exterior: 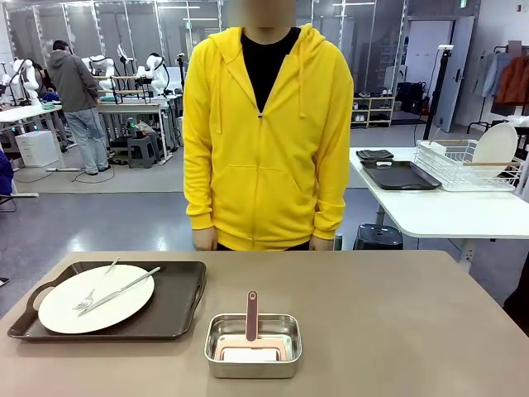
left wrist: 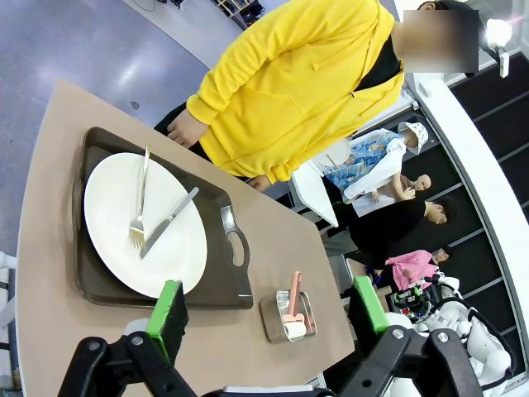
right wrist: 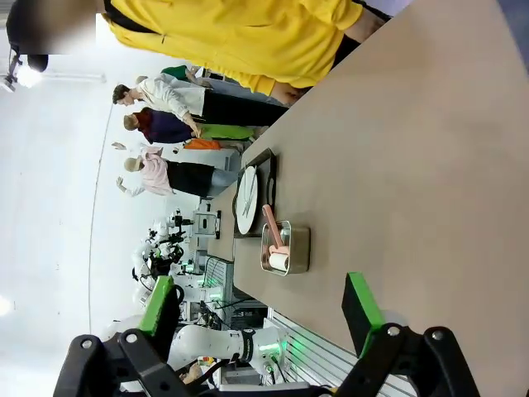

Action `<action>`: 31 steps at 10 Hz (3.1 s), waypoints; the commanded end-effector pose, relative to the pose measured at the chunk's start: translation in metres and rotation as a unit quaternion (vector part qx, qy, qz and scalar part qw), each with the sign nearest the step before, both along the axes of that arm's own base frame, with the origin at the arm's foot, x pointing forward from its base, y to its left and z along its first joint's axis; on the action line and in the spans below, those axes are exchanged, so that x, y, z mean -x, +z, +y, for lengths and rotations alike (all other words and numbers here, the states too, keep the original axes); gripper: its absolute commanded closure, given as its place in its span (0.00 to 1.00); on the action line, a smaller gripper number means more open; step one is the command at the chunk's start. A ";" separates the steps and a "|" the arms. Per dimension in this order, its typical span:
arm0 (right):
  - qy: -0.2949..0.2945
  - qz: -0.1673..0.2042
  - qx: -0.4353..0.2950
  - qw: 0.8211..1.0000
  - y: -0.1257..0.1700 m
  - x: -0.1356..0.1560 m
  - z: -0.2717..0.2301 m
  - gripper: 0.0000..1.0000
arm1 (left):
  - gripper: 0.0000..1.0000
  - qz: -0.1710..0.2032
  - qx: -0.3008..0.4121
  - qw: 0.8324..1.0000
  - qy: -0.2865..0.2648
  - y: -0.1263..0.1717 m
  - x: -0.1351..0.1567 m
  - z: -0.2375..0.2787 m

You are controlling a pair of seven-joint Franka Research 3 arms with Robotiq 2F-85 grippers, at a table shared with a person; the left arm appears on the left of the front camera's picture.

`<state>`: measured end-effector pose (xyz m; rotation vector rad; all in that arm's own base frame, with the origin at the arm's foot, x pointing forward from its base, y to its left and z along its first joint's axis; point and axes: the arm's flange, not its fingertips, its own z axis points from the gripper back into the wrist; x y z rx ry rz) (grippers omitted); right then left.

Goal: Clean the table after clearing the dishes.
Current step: When the right (or left) Handle tray is removed, use the right hand (or left hand) to clean the right (or left) side of the table with the Lint Roller.

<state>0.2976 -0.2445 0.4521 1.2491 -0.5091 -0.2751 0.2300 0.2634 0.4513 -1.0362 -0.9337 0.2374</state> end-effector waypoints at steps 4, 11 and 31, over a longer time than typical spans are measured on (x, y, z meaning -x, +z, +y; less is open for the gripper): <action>-0.002 -0.006 -0.009 1.000 0.001 0.001 0.001 0.00 | 0.00 -0.006 -0.001 1.000 0.000 0.001 0.002 0.001; -0.002 -0.006 -0.009 1.000 0.001 0.001 0.001 0.00 | 0.00 -0.006 -0.001 1.000 0.000 0.001 0.002 0.001; -0.002 -0.006 -0.009 1.000 0.001 0.001 0.001 0.00 | 0.00 0.075 -0.136 0.970 -0.189 0.016 -0.185 -0.262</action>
